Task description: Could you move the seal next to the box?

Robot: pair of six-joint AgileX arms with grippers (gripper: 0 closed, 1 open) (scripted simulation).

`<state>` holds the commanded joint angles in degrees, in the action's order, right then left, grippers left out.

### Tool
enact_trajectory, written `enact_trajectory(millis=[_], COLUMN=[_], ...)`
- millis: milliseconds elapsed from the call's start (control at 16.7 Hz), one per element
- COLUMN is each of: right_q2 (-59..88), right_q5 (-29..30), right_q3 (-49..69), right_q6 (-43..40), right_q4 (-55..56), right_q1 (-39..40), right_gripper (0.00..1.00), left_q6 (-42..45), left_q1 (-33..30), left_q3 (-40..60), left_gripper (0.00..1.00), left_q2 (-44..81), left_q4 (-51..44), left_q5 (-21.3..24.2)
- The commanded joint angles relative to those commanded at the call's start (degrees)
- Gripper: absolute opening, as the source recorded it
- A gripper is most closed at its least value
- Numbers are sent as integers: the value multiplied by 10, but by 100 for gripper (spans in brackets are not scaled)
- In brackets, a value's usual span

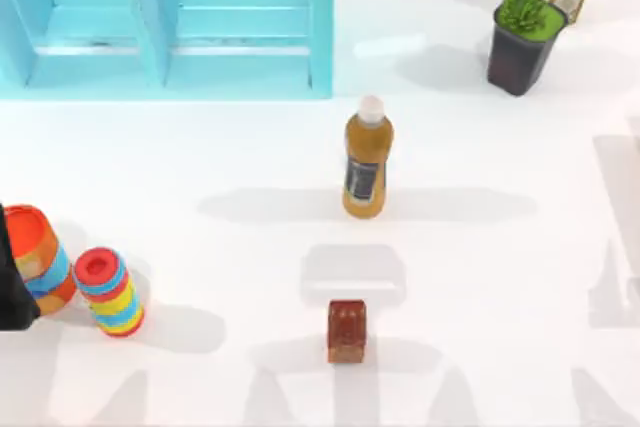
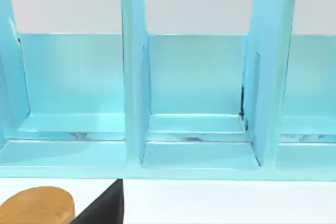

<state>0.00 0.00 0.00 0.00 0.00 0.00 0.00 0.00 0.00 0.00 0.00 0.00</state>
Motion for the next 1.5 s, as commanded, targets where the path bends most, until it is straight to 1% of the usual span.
enact_trajectory(millis=[120, 240, 360, 540, 720, 1080, 1260, 1500], right_q2=[0, 17, 59, 166, 324, 720, 894, 1059], right_q5=[0, 0, 0, 2, 6, 10, 8, 4], right_q3=[0, 18, 60, 166, 306, 605, 738, 887], right_q6=[0, 15, 48, 119, 203, 367, 431, 491], right_q4=[0, -13, -43, -115, -213, -448, -555, -663], right_q1=[0, 17, 55, 136, 230, 399, 455, 498], right_gripper=[100, 100, 100, 100, 100, 100, 100, 100], left_q6=[0, 0, 0, 0, 0, 0, 0, 0], left_q1=[0, 0, 0, 0, 0, 0, 0, 0], left_q3=[0, 0, 0, 0, 0, 0, 0, 0], left_gripper=[100, 100, 100, 100, 100, 100, 100, 100], left_q2=[0, 0, 0, 0, 0, 0, 0, 0], left_q4=[0, 0, 0, 0, 0, 0, 0, 0], left_q5=[0, 0, 0, 0, 0, 0, 0, 0])
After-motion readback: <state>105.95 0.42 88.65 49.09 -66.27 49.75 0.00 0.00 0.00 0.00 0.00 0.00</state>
